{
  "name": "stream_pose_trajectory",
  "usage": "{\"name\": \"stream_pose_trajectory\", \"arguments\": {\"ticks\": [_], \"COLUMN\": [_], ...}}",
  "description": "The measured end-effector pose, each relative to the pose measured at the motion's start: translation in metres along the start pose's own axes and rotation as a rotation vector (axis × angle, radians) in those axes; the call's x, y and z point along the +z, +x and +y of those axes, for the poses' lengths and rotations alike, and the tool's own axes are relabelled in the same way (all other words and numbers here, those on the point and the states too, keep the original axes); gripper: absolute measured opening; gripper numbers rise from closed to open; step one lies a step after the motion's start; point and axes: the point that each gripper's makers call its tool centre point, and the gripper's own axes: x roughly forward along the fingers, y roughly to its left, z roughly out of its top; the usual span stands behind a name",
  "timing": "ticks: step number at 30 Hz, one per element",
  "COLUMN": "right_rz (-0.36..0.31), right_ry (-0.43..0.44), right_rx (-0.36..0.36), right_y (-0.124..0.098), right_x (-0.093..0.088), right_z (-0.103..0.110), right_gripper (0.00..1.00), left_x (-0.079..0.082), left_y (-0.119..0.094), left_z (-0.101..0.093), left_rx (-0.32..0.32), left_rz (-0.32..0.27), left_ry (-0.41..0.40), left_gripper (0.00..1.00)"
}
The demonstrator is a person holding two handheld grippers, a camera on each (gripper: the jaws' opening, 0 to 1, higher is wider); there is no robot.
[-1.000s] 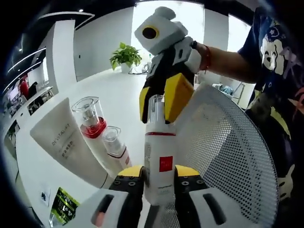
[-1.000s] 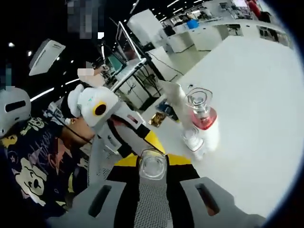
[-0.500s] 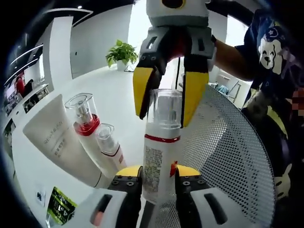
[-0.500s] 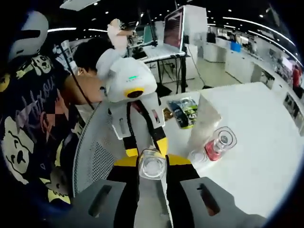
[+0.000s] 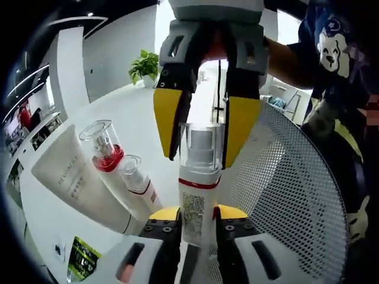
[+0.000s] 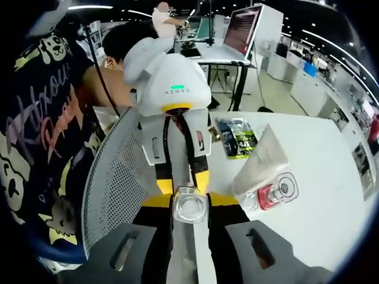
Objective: Arrange the skincare products in the storage area until every visible bottle or jar stands upright without overlapping.
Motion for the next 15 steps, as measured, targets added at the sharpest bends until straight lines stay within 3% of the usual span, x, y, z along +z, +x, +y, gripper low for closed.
{"name": "stream_pose_trajectory", "arguments": {"ticks": [6, 12, 15], "right_rz": [-0.126, -0.148, -0.137], "right_ry": [0.066, 0.118, 0.102], "right_rx": [-0.015, -0.024, -0.027], "right_y": [-0.009, -0.012, -0.008], "right_x": [0.002, 0.003, 0.008], "right_z": [-0.007, -0.010, -0.010], "right_gripper": [0.19, 0.17, 0.16], "left_x": [0.003, 0.003, 0.002], "left_y": [-0.003, -0.003, -0.002], "left_z": [0.006, 0.011, 0.011], "left_rx": [0.027, 0.041, 0.035], "left_rz": [-0.024, -0.023, -0.019], "left_ry": [-0.014, -0.017, -0.029], "left_gripper": [0.20, 0.20, 0.20]}}
